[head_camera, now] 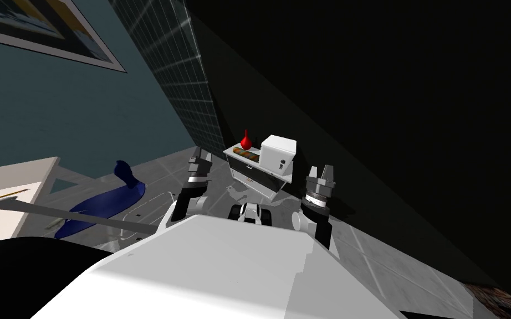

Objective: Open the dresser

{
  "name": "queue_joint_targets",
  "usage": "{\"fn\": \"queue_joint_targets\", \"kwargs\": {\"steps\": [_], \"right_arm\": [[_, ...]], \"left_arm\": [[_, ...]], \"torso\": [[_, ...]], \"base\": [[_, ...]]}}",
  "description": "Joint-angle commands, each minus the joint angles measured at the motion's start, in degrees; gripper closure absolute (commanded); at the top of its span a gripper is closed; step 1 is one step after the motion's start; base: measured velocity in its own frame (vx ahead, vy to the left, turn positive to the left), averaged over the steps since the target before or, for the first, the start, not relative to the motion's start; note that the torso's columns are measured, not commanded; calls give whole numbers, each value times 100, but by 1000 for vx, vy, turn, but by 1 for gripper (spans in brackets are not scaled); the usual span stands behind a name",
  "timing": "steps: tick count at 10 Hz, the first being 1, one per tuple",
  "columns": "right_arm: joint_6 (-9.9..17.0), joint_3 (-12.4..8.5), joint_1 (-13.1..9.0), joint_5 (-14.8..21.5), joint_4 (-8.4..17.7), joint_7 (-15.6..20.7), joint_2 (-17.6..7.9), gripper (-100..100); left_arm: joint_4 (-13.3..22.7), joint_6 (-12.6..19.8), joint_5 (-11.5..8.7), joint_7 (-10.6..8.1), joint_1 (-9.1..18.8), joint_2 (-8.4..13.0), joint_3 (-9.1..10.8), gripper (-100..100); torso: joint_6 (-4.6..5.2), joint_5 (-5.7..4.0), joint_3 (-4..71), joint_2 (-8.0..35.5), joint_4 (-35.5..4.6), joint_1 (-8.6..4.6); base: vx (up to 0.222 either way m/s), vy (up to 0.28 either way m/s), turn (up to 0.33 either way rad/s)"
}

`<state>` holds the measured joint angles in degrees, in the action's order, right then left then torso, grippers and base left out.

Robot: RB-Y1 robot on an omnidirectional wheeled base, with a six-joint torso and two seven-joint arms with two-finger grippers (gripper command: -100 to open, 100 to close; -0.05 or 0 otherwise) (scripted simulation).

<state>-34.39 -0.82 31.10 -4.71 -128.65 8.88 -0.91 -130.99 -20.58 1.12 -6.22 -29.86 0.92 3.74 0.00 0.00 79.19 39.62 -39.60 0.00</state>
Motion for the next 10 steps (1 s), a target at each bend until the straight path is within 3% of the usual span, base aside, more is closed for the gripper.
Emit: {"fn": "queue_joint_targets", "kwargs": {"steps": [1, 6, 10], "right_arm": [[1, 0, 0, 0, 2, 0, 0, 0], [1, 0, 1, 0, 3, 0, 0, 0], [1, 0, 1, 0, 3, 0, 0, 0]], "left_arm": [[263, -148, 27, 48, 66, 282, -25, -100], [1006, -608, 111, 196, 267, 631, -100, -100], [1467, -856, 155, 274, 371, 729, -140, -100]], "torso": [[1, 1, 397, 189, -188, 1], [0, 0, 538, 266, -268, 1], [0, 0, 535, 271, -270, 0]], "base": [[29, -1, -25], [39, -3, -28], [29, -3, -15]]}}
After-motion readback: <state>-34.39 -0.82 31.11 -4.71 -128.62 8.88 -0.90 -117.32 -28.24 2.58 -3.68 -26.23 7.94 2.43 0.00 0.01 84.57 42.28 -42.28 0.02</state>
